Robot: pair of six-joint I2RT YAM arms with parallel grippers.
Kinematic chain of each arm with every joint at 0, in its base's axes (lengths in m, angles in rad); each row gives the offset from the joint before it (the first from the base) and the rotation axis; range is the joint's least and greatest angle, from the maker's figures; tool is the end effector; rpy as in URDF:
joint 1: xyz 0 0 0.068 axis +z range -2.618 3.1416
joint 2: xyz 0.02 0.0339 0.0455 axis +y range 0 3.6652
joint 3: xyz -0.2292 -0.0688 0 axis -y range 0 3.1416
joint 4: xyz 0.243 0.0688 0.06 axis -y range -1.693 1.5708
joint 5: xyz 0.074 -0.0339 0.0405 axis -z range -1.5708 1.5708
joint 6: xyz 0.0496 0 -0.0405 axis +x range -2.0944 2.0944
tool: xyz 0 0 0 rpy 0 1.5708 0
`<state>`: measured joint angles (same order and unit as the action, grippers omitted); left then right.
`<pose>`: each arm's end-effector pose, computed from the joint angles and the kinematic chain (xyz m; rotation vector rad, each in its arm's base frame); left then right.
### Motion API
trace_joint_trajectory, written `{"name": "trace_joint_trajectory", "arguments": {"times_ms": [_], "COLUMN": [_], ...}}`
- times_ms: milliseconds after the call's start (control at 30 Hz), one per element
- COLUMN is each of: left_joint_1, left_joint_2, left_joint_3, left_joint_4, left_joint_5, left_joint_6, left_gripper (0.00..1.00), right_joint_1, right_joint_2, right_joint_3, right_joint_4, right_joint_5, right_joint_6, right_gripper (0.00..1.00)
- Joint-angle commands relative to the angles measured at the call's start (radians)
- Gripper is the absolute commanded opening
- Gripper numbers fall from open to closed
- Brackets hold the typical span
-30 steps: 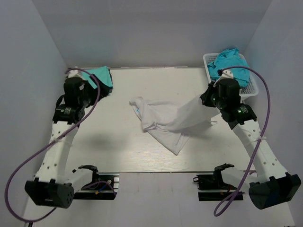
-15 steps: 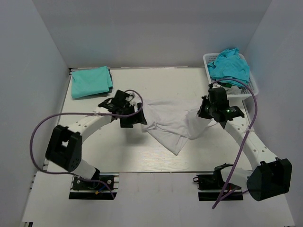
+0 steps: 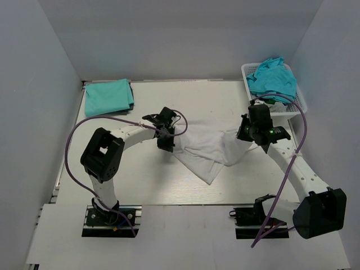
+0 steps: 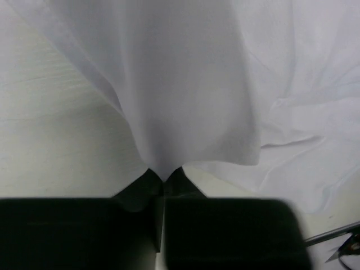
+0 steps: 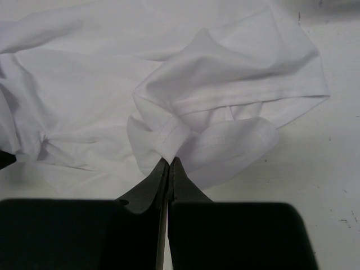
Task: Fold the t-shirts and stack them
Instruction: Flatten out the tshirt
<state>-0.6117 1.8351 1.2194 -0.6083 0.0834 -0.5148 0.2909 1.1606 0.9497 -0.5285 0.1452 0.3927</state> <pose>0.2881 -0.2072 0.1273 0.1599 2.8651 -0.3696 0.2604 0.0705 0.2486 0.1913 2.2996 0.1832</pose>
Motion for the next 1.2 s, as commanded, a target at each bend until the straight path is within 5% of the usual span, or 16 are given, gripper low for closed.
{"name": "trace_joint_trajectory", "arguments": {"times_ms": [0,433,767,967,1167], "left_joint_1": [-0.008,0.003,0.015,0.015,0.015], "left_joint_2": [-0.011,-0.316,-0.468,-0.606,-0.845], "left_joint_3": [0.071,0.155,0.422,0.506,0.505], "left_joint_4": [-0.036,-0.057,-0.286,-0.32,-0.153], "left_joint_5": [-0.062,-0.23,-0.652,-0.694,-0.474], "left_joint_6": [0.012,0.012,-0.085,-0.096,0.035], "left_gripper": [0.01,0.0,0.0,0.0,0.0], "right_joint_1": [-0.01,-0.025,-0.035,-0.033,-0.032], "right_joint_2": [-0.004,-0.078,-0.237,-0.303,-0.366], "right_joint_3": [-0.003,0.092,0.267,0.418,0.564], "right_joint_4": [0.002,-0.053,-0.119,-0.123,-0.125], "right_joint_5": [0.019,0.096,0.349,0.338,0.165], "right_joint_6": [0.0,-0.037,-0.032,-0.074,-0.112], "right_gripper": [0.0,0.0,0.0,0.0,0.0]}}
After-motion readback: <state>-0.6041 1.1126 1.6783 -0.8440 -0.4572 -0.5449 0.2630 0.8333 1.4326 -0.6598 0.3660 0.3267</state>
